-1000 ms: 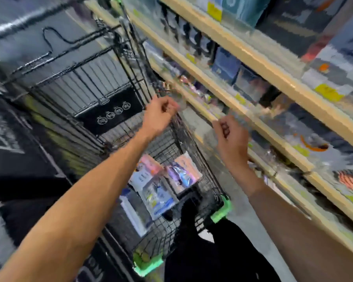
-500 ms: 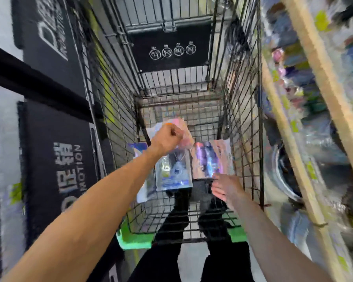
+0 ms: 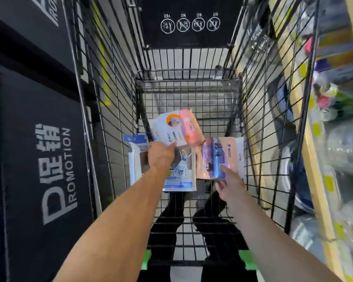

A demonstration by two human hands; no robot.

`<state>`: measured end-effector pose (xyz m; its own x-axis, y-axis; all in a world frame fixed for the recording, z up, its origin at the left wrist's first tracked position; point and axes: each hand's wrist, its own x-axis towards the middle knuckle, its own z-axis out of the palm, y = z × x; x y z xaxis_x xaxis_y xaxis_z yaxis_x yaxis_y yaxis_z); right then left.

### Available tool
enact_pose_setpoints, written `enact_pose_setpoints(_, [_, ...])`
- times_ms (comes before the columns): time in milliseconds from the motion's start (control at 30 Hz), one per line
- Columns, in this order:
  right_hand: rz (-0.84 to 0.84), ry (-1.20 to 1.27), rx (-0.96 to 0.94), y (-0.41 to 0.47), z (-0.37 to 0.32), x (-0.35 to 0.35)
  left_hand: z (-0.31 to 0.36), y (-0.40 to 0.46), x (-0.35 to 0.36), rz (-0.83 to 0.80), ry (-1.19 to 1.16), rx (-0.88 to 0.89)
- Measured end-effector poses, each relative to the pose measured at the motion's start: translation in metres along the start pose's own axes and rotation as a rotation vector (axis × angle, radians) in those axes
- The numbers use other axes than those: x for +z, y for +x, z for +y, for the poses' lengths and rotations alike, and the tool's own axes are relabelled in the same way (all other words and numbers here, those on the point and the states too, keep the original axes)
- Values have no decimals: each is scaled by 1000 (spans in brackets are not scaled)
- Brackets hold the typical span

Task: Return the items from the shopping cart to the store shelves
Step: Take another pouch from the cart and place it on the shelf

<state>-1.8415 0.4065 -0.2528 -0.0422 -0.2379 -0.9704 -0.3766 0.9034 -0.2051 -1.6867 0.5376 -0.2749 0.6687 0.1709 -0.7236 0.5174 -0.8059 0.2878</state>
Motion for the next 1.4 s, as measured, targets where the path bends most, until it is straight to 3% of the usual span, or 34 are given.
enact_pose_setpoints(233, [45,24,105,16,-9,-1,12,10,-3,-13,-206,-127])
enact_pose_setpoints(400, [44,-34,-31,30,1,1,9,17,-10,-7,-261,-100])
enact_pose_setpoints(533, [192,-4,-124,14,-3,12,29,6,-29,8,-517,135])
enact_pose_setpoints(600, [121,-19,-169,-9,-13,23,49,-2,-50,29,-567,277])
enact_pose_setpoints(733, [208,-21,-381,-67,-27,24,83,-22,-104,89,-359,664])
enact_pose_setpoints(800, [97,-134,-556,-103,-31,17,104,-35,-133,96,-228,842])
enact_pose_setpoints(867, [-97,-215,-680,-144,-39,7,131,-52,-162,30,-146,915])
enact_pose_setpoints(933, [-175,-331,-790,-170,-49,1,156,-66,-183,-80,-87,970])
enact_pose_setpoints(1100, [-136,-274,-1027,-244,-100,-30,243,-169,-211,-543,-151,1071])
enact_pose_setpoints(1200, [-167,-201,-1139,-276,-125,-47,277,-216,-209,-648,-224,1070])
enact_pose_setpoints(1400, [-13,51,-1232,-328,-149,-107,332,-294,-176,-859,-159,1059])
